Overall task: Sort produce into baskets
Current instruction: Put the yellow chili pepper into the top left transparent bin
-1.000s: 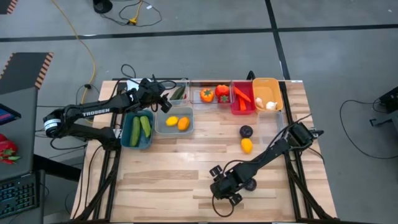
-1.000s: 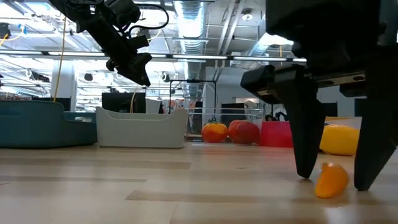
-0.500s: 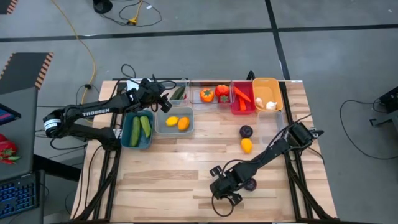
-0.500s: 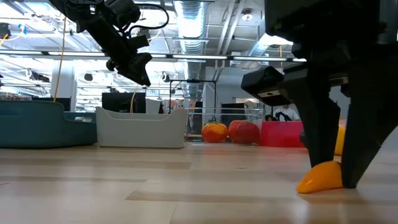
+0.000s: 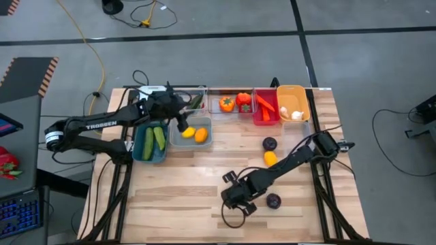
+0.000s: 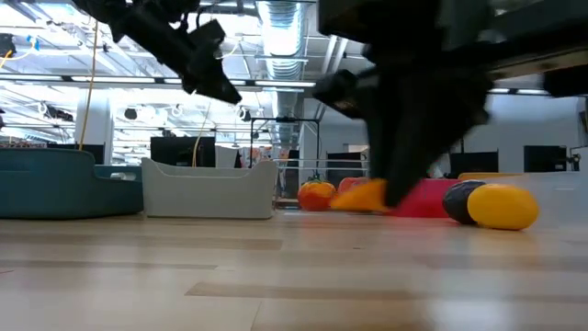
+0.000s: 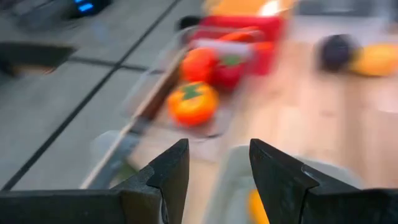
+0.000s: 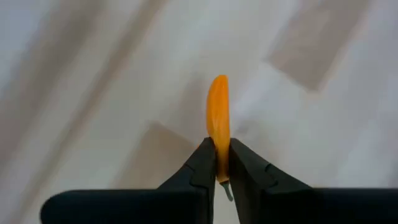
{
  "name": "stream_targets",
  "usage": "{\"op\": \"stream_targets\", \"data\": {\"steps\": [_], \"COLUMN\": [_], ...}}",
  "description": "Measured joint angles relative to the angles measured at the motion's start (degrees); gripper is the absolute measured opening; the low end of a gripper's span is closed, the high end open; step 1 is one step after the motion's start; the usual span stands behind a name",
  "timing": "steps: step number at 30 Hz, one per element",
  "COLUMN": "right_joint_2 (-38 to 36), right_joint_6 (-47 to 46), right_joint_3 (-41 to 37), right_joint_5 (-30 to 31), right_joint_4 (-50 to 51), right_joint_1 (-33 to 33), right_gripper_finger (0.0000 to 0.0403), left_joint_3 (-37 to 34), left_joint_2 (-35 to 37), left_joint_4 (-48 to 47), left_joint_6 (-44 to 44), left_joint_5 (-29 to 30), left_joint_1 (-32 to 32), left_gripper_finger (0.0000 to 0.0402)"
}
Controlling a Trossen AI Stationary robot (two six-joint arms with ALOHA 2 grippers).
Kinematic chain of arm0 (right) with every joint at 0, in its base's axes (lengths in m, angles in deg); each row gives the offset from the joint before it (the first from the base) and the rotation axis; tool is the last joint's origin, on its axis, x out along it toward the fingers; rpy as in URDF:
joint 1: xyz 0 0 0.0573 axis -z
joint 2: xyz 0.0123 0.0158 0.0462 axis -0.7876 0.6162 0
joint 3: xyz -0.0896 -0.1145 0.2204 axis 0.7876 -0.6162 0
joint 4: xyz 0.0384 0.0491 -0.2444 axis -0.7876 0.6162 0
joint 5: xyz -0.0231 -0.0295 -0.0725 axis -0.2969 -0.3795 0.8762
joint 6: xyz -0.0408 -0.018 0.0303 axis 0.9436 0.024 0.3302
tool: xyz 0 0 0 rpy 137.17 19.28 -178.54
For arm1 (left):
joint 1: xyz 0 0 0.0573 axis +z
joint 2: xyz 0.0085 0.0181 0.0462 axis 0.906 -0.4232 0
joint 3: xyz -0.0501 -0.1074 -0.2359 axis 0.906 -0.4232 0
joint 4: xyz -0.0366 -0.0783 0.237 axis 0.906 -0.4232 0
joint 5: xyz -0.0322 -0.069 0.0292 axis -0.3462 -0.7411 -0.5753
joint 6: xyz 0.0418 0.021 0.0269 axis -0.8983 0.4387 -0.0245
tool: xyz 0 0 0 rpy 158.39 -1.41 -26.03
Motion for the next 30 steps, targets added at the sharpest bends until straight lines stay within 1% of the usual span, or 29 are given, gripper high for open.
{"op": "stream_targets", "data": {"steps": [4,6,9,13,20,27,30], "right_joint_2": [0.0,0.0,0.0,-0.1,-0.1,-0.1,-0.1], "right_joint_6": [2.1,2.1,2.1,2.1,1.9,-2.9,-3.1], "right_joint_3": [2.4,3.5,5.1,6.6,7.0,7.0,7.0], "right_joint_5": [8.4,13.2,19.0,23.6,24.0,24.0,23.9], "right_joint_4": [0.4,0.4,0.1,-2.9,-14.2,-22.2,-25.1], "right_joint_1": [2.2,3.6,5.8,9.1,14.5,17.1,17.3], "right_gripper_finger": [0.0066,0.0066,0.0066,0.0065,0.0065,0.0065,0.0065], "left_joint_3": [0.0,0.0,0.0,0.0,0.0,0.0,0.0], "left_joint_2": [3.2,4.9,6.8,8.0,8.0,8.0,7.9], "left_joint_4": [-1.5,-2.5,-3.1,-3.1,-3.9,-9.5,-11.6], "left_joint_6": [-0.3,-0.1,0.9,2.7,2.7,2.6,2.6], "left_joint_5": [-5.9,-7.8,-8.5,-8.1,-8.1,-7.7,-5.1], "left_joint_1": [-3.8,-6.2,-10.2,-14.9,-20.6,-23.4,-24.2], "left_gripper_finger": [0.0157,0.0157,0.0157,0.0157,0.0157,0.0157,0.0157]}}
